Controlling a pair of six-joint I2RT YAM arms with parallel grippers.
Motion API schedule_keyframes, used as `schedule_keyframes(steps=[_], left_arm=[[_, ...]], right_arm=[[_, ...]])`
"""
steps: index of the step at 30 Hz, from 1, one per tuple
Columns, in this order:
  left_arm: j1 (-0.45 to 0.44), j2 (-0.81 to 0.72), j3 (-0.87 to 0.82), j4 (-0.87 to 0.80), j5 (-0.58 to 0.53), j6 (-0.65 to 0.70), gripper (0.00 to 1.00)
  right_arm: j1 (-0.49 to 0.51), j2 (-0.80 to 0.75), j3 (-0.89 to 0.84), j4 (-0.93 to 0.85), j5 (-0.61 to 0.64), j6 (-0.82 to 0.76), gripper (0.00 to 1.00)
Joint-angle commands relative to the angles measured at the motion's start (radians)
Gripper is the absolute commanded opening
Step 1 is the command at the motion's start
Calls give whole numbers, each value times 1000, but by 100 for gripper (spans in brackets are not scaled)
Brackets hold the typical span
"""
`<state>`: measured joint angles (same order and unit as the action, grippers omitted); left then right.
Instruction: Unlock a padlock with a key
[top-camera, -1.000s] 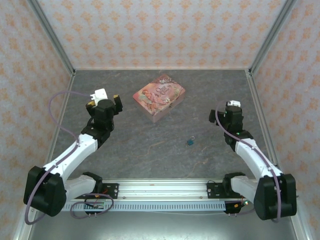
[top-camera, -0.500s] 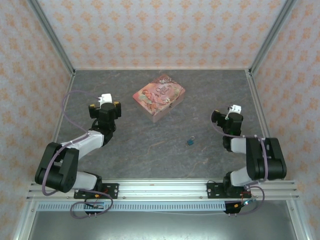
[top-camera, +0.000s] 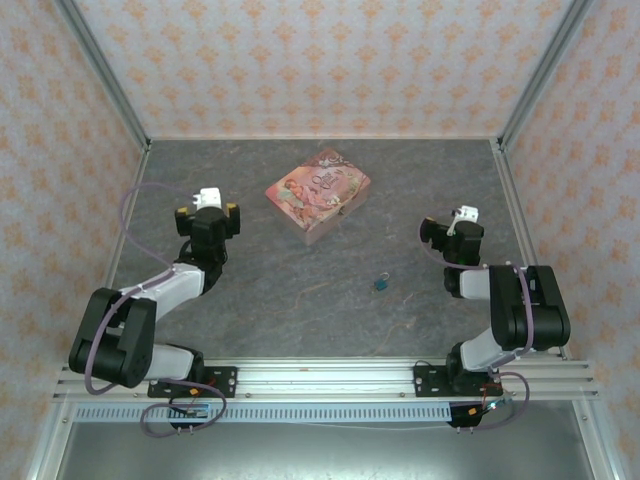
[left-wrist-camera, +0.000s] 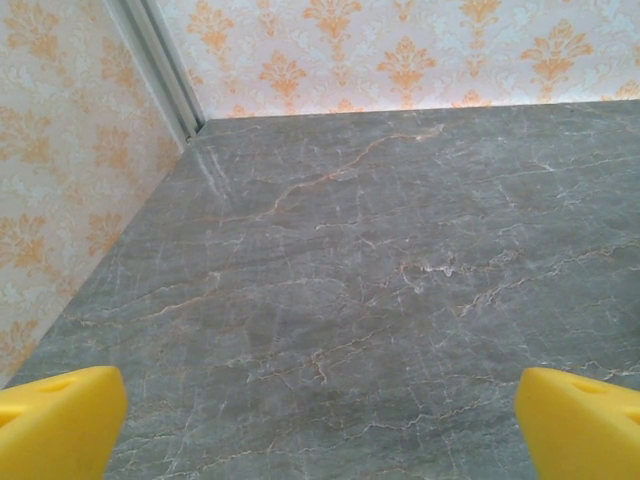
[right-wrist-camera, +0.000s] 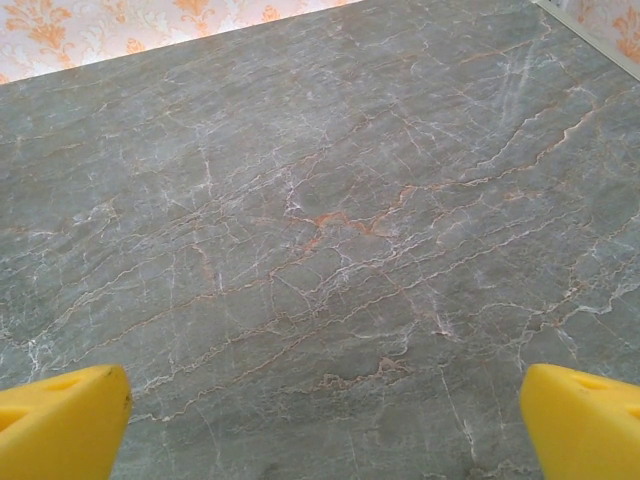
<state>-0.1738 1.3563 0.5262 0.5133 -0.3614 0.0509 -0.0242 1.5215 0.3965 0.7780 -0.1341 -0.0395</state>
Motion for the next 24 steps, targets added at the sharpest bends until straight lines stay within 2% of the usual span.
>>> schedule_keyframes(steps=[1, 4, 6, 9, 10, 12, 24], left_arm=[[14, 44, -77, 121, 6, -11, 100], [20, 93, -107, 227, 33, 2, 100], [50, 91, -106, 211, 82, -17, 100], [85, 152, -156, 363, 138, -35, 100], [96, 128, -133, 278, 173, -46, 100], [114, 142, -102, 236, 214, -46, 100], [120, 141, -102, 236, 225, -49, 100]], right_arm=[[6, -1, 18, 5, 15, -14, 99], [6, -2, 18, 5, 14, -16, 99], [8, -2, 18, 5, 15, -17, 99], [8, -2, 18, 4, 17, -17, 99], [8, -2, 18, 3, 16, -16, 99], [8, -1, 18, 3, 19, -16, 99], [10, 0, 21, -2, 23, -16, 99]])
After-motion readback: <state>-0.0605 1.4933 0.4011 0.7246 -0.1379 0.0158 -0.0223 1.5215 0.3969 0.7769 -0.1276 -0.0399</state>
